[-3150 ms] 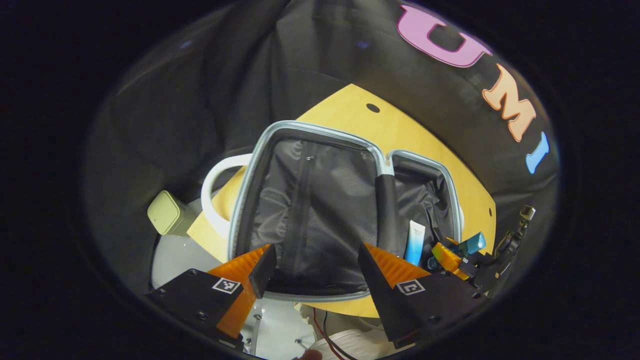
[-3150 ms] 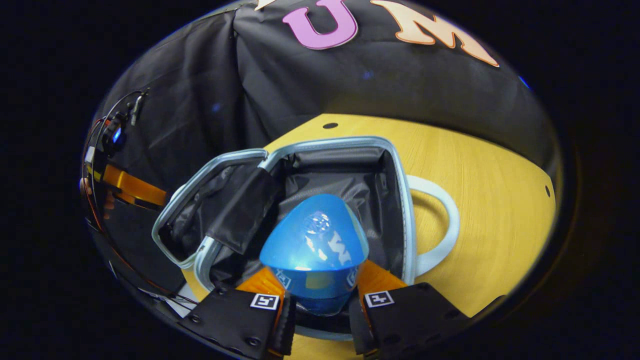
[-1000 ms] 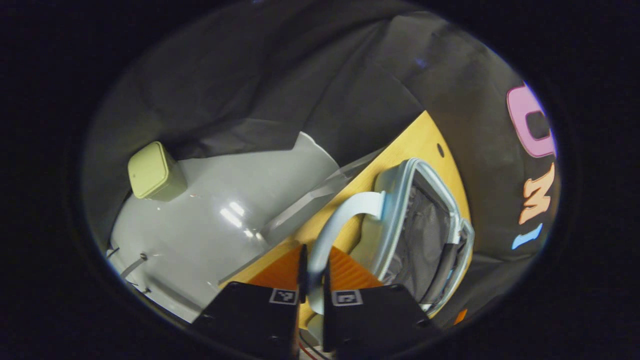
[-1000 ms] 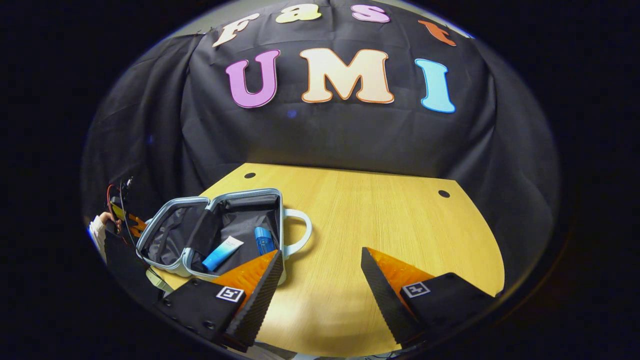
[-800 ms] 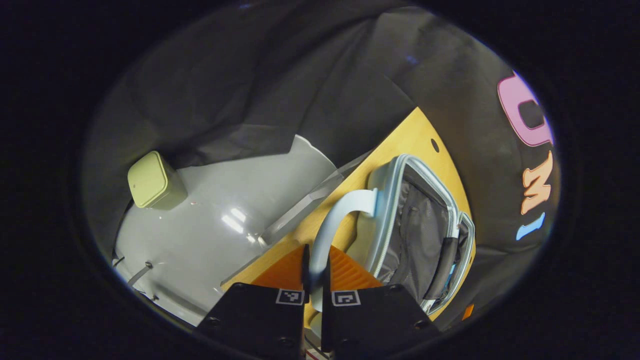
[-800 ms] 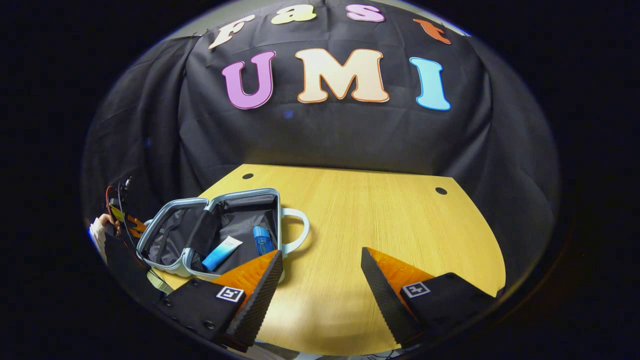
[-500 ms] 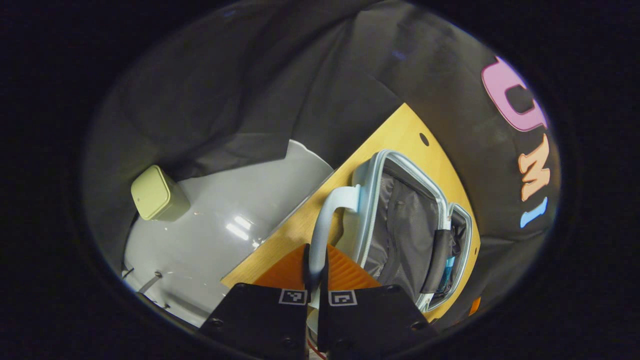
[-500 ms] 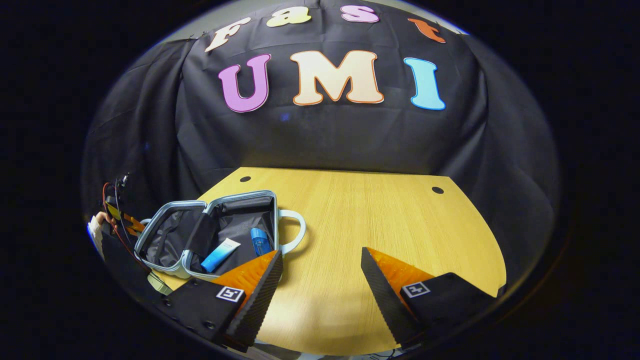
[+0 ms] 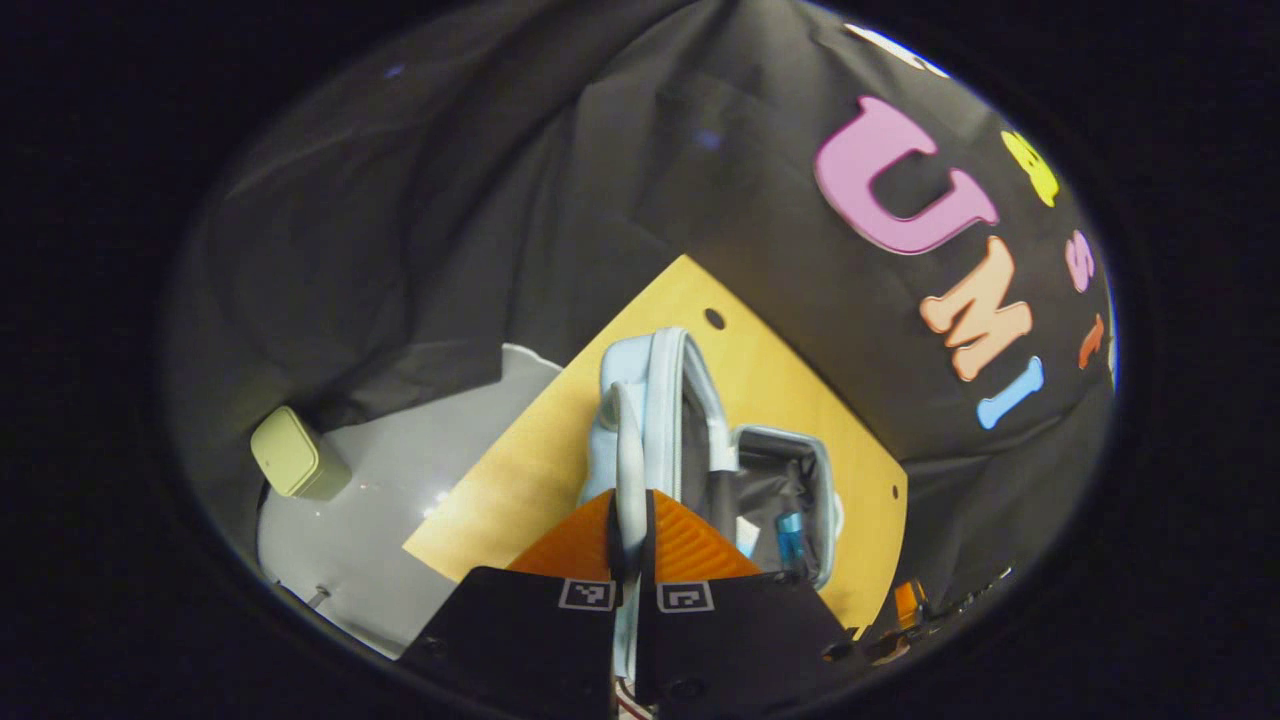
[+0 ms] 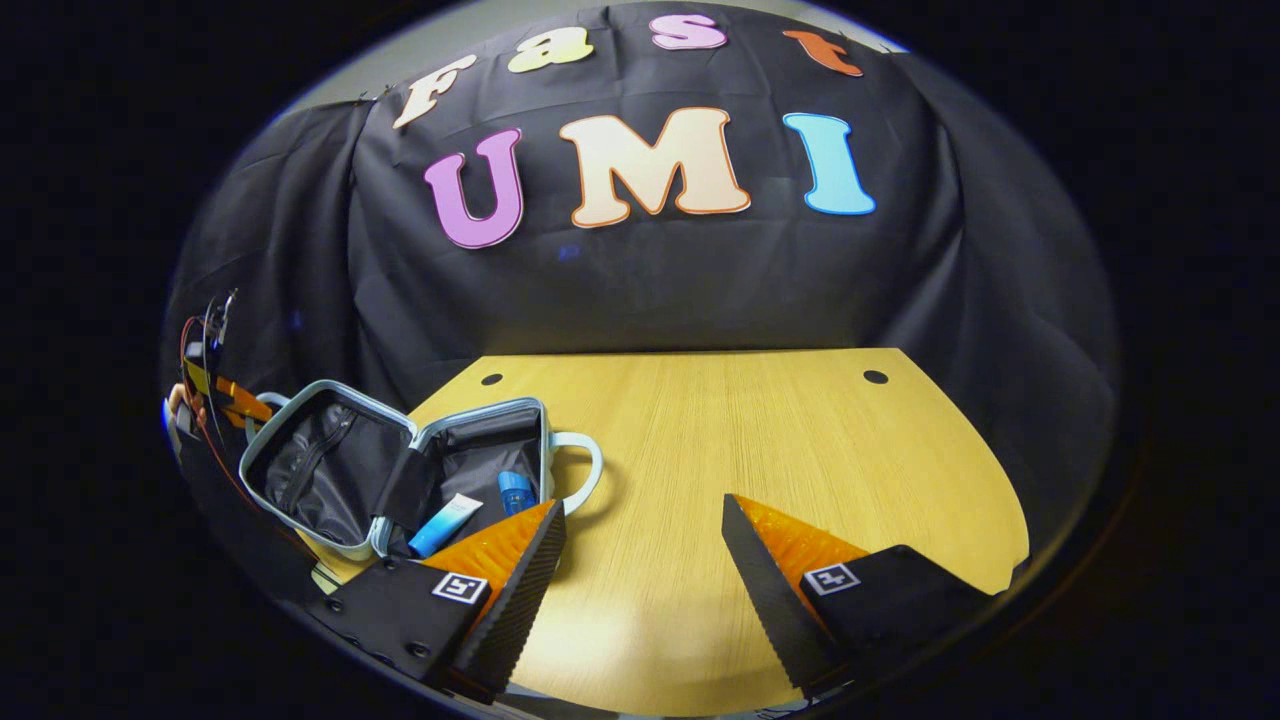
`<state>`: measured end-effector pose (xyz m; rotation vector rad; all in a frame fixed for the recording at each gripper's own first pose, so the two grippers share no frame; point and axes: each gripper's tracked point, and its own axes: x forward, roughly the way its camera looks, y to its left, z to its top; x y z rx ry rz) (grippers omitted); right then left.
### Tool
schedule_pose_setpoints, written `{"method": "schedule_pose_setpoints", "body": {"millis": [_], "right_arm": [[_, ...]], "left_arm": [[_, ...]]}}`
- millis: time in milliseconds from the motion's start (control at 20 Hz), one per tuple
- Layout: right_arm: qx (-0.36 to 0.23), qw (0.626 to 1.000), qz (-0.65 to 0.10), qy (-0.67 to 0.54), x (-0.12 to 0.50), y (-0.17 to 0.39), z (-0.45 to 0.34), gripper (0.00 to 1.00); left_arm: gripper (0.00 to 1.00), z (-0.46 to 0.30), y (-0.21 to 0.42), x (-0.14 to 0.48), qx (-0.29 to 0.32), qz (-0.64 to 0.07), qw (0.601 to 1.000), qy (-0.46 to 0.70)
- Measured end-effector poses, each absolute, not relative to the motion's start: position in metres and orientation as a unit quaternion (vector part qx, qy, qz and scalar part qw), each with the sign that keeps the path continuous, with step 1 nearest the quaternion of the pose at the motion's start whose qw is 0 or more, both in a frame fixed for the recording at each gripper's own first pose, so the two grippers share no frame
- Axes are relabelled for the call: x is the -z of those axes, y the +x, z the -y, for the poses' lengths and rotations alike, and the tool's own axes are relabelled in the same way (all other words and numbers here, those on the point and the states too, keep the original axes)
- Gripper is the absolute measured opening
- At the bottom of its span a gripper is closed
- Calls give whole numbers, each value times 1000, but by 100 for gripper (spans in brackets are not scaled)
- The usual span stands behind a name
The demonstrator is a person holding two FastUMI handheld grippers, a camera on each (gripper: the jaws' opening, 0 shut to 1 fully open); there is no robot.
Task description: First open the suitcase, pack the skin care products into it, and then close the suitcase.
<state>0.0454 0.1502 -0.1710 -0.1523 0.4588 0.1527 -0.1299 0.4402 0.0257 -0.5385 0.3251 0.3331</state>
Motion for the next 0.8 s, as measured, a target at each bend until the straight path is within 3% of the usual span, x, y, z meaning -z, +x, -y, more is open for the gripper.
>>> {"method": "schedule_pose_setpoints", "body": {"millis": [100,200,300,350,400,800], "right_arm": [[-73,969,-220,-87,166,47,-137,94],[-72,970,-212,-97,159,48,-124,98],[-71,972,-202,-100,149,48,-113,98],[-72,973,-198,-97,144,49,-109,94],[-74,974,-193,-92,139,49,-105,98],[-65,979,-181,-72,121,44,-67,99]], "left_arm": [[1,-406,-120,-50,-148,-152,948,-237],[1,-369,-102,-70,-131,-147,958,-208],[1,-328,-86,-88,-110,-148,966,-182],[1,-307,-77,-93,-96,-150,969,-172],[1,-285,-68,-98,-83,-153,971,-164],[1,-139,33,-54,28,-210,965,-155]]}}
